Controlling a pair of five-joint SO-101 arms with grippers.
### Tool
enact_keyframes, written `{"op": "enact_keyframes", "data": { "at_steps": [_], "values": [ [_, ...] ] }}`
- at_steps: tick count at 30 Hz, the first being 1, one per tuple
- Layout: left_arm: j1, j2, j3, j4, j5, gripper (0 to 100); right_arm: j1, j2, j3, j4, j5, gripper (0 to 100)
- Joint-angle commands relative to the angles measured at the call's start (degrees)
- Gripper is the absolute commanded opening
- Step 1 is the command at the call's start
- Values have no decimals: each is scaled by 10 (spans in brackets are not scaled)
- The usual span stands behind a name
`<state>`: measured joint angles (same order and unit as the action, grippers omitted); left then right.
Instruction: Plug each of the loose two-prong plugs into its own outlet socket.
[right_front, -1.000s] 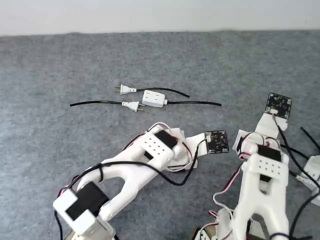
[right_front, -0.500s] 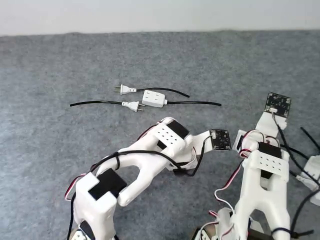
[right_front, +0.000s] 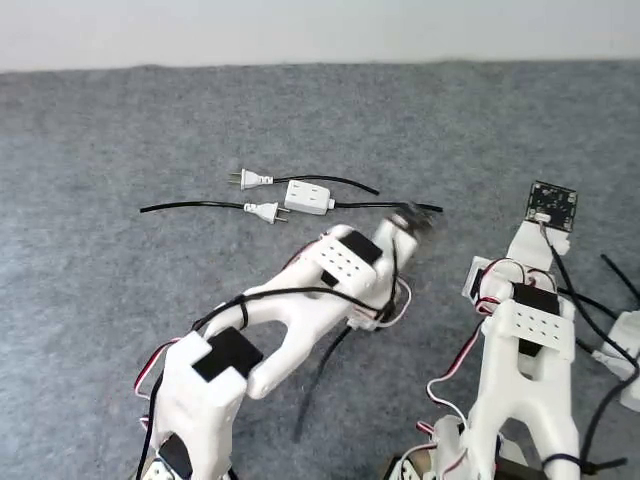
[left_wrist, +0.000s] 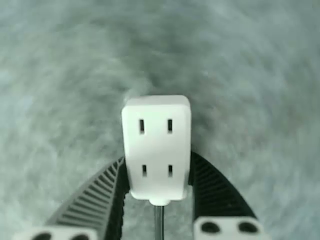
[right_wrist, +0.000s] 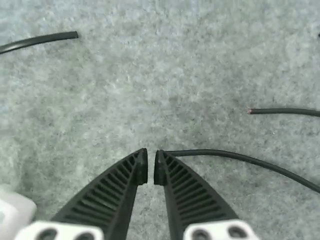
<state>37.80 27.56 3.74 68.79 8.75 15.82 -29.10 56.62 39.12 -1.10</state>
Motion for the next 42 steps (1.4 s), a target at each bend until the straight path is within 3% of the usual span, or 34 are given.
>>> {"op": "enact_keyframes", "data": {
  "at_steps": [1,5,7,15,24,33,42],
  "values": [
    [-69,7,-44,29,247,12,-3,0,-26,-11,2,50],
    [-103,7,-41,31,367,12,-3,0,-26,-11,2,50],
    [-105,7,-41,27,393,13,-3,0,-26,-11,2,50],
    [-96,7,-29,4,360,21,-4,0,-26,-11,4,50],
    [-77,6,-27,28,345,200,-15,1,-26,-11,6,50],
    [-78,-2,-29,29,291,204,-17,1,-25,-10,7,50],
    [-104,-102,16,13,255,204,-26,1,-15,-22,24,50]
  ]
}}
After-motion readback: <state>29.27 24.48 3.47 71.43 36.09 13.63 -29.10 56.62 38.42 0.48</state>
